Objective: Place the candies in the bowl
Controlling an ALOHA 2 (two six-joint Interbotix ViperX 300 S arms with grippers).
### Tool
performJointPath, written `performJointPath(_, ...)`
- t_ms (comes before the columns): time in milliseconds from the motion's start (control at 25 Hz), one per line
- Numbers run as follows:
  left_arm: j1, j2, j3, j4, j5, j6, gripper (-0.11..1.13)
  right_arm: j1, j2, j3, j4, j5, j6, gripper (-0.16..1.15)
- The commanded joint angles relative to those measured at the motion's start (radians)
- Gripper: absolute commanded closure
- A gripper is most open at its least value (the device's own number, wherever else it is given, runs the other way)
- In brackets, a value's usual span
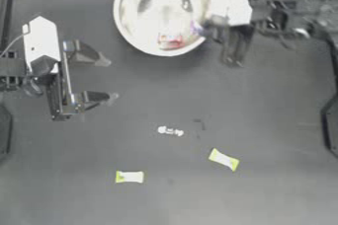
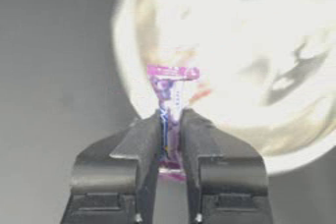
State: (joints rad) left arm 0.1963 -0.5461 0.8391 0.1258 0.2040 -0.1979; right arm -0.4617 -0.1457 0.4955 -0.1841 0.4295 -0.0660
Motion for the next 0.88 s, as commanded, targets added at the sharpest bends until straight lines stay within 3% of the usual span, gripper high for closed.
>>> performJointPath(40, 0.002, -0.014, -0.009, -0.002, -0.009, 0.000, -0.01, -0.032, 0.078, -0.087, -0.008, -0.025, 0.002, 0.46)
performJointPath(440, 0.000, -0.011, -0.006, -0.002, -0.011, 0.000, -0.01, -0.101, 0.285, -0.241, -0.002, -0.029, 0.038, 0.42)
performJointPath(560, 0.000, -0.009, -0.003, -0.002, -0.011, 0.000, -0.01, -0.118, 0.313, -0.267, 0.006, -0.023, 0.072, 0.26)
performJointPath(640, 0.000, -0.008, -0.003, -0.002, -0.017, 0.000, -0.01, -0.130, 0.322, -0.273, 0.006, -0.028, 0.095, 0.04)
performJointPath(720, 0.000, -0.003, -0.002, -0.002, -0.021, 0.000, -0.01, -0.132, 0.324, -0.279, 0.006, -0.031, 0.106, -0.09)
performJointPath(880, 0.000, 0.017, -0.002, -0.002, -0.023, 0.000, -0.01, -0.133, 0.322, -0.282, 0.006, -0.051, 0.109, -0.02)
